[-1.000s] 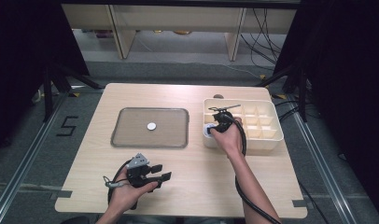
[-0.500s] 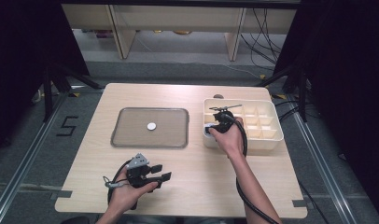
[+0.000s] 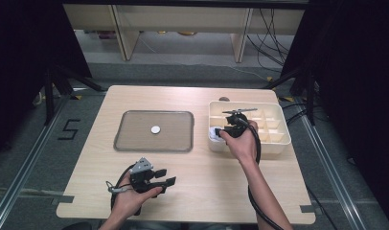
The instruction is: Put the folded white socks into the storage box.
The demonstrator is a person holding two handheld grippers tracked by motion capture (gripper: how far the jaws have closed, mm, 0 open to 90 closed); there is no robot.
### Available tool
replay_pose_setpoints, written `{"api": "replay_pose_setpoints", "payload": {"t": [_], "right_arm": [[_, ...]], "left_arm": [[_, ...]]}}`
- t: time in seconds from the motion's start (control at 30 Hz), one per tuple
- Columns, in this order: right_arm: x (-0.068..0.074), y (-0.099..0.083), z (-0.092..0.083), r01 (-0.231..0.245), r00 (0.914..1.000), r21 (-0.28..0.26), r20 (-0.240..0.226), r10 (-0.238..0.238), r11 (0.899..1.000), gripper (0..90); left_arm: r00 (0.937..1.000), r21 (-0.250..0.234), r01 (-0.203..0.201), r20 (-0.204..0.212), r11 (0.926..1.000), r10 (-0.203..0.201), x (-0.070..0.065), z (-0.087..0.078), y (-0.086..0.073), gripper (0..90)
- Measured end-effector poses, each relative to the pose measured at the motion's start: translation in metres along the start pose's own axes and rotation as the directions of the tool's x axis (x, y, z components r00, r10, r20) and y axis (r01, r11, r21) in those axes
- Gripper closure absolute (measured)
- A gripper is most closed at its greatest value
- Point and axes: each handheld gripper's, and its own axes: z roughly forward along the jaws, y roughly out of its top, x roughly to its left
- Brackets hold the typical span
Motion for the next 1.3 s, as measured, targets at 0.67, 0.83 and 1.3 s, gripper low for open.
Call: {"api": "replay_pose_setpoints", "payload": {"t": [0.67, 0.83, 1.3], "right_arm": [[-0.002, -0.036, -0.033, 0.024, 0.9997, -0.054, -0.008, -0.025, 0.998, 50.5], [-0.004, -0.047, -0.038, 0.034, 0.9994, -0.062, 0.003, -0.033, 0.998, 50.3], [-0.012, -0.09, -0.055, 0.033, 0.9994, -0.087, -0.003, -0.033, 0.996, 49.0]], "left_arm": [[0.9999, 0.006, -0.001, -0.011, 1.0, 0.001, 0.001, 0.001, -0.001, 43.4], [1.0, -0.005, -0.004, -0.009, 1.0, 0.004, 0.001, 0.001, -0.002, 43.3], [0.9999, -0.014, -0.003, -0.017, 0.9999, 0.003, 0.002, 0.002, -0.002, 42.9]]}}
